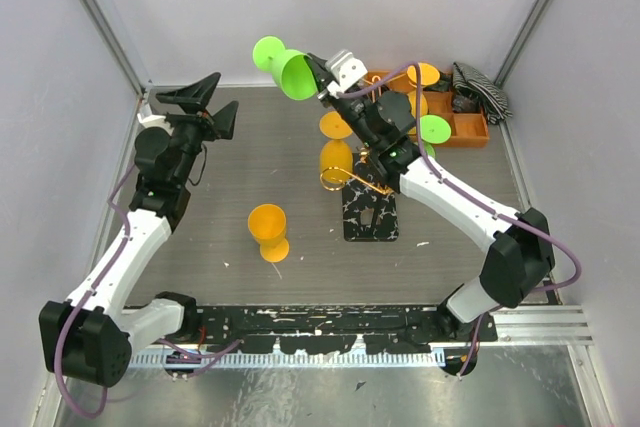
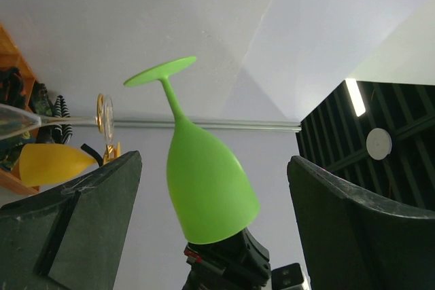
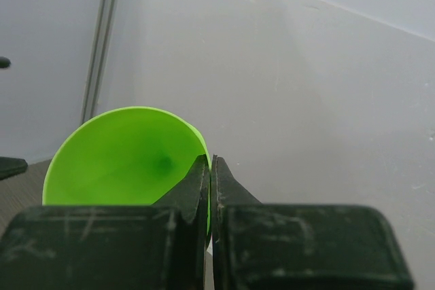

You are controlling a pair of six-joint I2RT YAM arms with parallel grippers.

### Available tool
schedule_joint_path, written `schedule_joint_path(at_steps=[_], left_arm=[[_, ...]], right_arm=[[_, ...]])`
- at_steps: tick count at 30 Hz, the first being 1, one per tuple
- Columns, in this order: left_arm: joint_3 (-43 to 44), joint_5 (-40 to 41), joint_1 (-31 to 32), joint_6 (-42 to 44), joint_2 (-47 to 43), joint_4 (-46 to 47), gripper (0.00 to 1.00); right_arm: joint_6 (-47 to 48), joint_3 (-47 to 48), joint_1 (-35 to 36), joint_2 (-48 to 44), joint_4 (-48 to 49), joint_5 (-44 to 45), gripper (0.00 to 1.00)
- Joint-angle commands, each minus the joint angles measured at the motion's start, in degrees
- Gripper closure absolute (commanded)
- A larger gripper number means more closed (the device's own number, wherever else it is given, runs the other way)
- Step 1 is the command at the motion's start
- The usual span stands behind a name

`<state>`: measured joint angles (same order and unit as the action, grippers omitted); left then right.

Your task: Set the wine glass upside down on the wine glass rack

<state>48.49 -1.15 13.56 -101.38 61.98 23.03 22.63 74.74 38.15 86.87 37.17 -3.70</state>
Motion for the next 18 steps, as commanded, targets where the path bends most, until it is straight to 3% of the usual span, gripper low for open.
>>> schedule_joint_path(at_steps=[1,18], left_arm=[[-1.9,1.5,0.2,-0.5,-1.6,-0.2,0.06],[-2.4,1.2,0.8,-2.0,-1.4,-0.2,0.06]], right_arm=[[1.4,3.8,2.4,0.0,7.4,-0.9,0.99],[2.8,1.7,8.3,2.5,9.3,-0.4,0.99]])
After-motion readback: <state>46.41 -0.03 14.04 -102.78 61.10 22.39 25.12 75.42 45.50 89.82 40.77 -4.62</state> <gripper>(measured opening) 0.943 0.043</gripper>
